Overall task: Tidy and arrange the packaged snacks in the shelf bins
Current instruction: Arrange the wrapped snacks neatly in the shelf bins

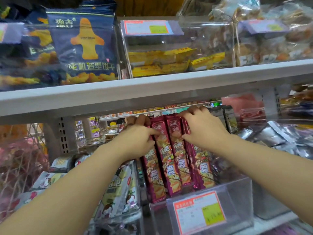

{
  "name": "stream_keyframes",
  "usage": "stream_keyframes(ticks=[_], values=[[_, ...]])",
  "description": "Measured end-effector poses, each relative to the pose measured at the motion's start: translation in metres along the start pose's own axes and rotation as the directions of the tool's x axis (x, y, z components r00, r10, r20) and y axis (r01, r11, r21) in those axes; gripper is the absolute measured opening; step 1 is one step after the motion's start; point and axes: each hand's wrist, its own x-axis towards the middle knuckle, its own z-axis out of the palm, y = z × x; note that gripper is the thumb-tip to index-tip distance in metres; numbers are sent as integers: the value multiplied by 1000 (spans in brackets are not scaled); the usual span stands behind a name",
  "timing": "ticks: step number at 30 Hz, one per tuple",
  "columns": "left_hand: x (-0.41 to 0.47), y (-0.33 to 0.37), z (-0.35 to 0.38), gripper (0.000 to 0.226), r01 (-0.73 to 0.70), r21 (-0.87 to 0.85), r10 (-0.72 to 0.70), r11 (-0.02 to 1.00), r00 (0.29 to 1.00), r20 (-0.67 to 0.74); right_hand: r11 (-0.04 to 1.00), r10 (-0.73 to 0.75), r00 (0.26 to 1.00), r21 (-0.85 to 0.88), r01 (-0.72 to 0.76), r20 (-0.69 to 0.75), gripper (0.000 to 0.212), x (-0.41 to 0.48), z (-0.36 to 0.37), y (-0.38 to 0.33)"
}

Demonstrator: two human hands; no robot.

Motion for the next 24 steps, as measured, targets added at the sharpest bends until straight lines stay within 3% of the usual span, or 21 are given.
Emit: stream_keyframes(ticks=[5, 9, 13, 17, 24], values=[[1, -1, 1, 38, -12, -32, 11, 999, 1000, -15, 998, 7, 1000, 61, -5, -30, 61, -4, 2, 4], [0, -2, 2, 34, -3, -44, 1, 999, 999, -45, 984, -28, 1000, 175, 25, 15, 71, -7, 0, 4], [1, -2, 3, 33, 1, -48, -3, 999, 999, -46, 982, -97, 993, 169, 84, 69, 73, -8, 2, 4], [1, -4, 6, 34, -18, -29, 16, 999, 999, -52, 984, -118, 988, 147, 102, 100, 66, -6, -3, 4], [2, -4, 8, 34, -20, -20, 18, 1000, 997, -78, 963, -156, 988, 220, 154, -10, 52, 6, -3, -12]])
